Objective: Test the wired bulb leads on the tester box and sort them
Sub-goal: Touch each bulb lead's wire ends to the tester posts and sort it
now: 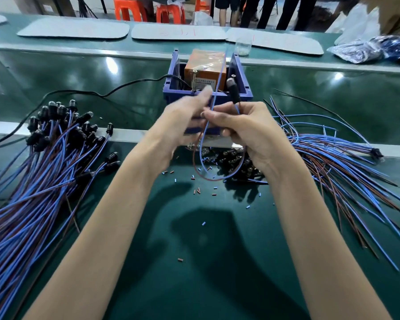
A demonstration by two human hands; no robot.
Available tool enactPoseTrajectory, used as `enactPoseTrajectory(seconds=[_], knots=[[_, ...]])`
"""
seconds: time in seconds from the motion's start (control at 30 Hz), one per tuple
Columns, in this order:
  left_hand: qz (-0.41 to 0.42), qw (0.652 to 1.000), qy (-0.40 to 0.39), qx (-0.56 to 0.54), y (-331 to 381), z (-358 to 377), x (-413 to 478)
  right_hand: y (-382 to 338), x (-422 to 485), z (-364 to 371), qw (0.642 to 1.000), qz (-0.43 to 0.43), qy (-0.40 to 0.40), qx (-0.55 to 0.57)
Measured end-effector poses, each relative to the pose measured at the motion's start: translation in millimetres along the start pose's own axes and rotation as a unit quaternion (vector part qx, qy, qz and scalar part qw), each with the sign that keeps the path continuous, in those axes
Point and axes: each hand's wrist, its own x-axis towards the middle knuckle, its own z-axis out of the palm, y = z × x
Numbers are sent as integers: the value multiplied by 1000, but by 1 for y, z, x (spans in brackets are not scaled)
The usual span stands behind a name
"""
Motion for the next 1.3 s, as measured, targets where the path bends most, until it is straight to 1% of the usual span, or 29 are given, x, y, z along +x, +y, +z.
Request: enactPoseTrajectory(seconds=[0.03, 0.1, 0.13, 0.2, 0.33, 0.47, 0.57, 0.7, 0.77, 0.83, 0.97, 1.03, 1.1, 1.23, 1.3], knots=[[-11, 998, -38, 38, -1, -1, -1, -1, 1, -2, 1000, -3, 14, 15], [12, 991, -95, 93, -6, -4, -5, -2, 3, -8, 999, -9, 40, 12], [31, 989, -106, 101, -8, -5, -6, -2, 4, -10, 999, -8, 49, 11], [54, 989, -105, 90, -11, -3, -7, -2, 4, -14, 998, -8, 60, 7], [61, 995, -72, 25, -13, 0, -4, -2, 7, -20, 996, -14, 87, 2], [71, 997, -15, -18, -12, -2, -1, -5, 7, -23, 994, -6, 108, 11], [76, 997, 15, -6, -12, -2, 1, -8, 7, -21, 994, -9, 101, 45], [89, 993, 70, 30, -16, -1, 5, -7, 7, -18, 995, -27, 97, -12], [100, 988, 106, 59, -19, -2, 10, -6, 9, -17, 993, -33, 109, -6], [95, 986, 128, 53, -19, -3, 14, -6, 10, -17, 991, -36, 129, -4], [109, 982, 137, 70, -19, -5, 18, -2, 14, -18, 986, -47, 159, -3], [127, 978, 146, 74, -21, -5, 17, -1, 14, -21, 984, -49, 168, -26], [135, 975, 164, 61, -23, -6, 16, 0, 14, -24, 982, -55, 174, -52], [138, 973, 186, 14, -24, -10, 14, 2, 14, -29, 978, -66, 191, -61], [147, 970, 190, 19, -26, -11, 13, 3, 14, -30, 976, -62, 199, -60]])
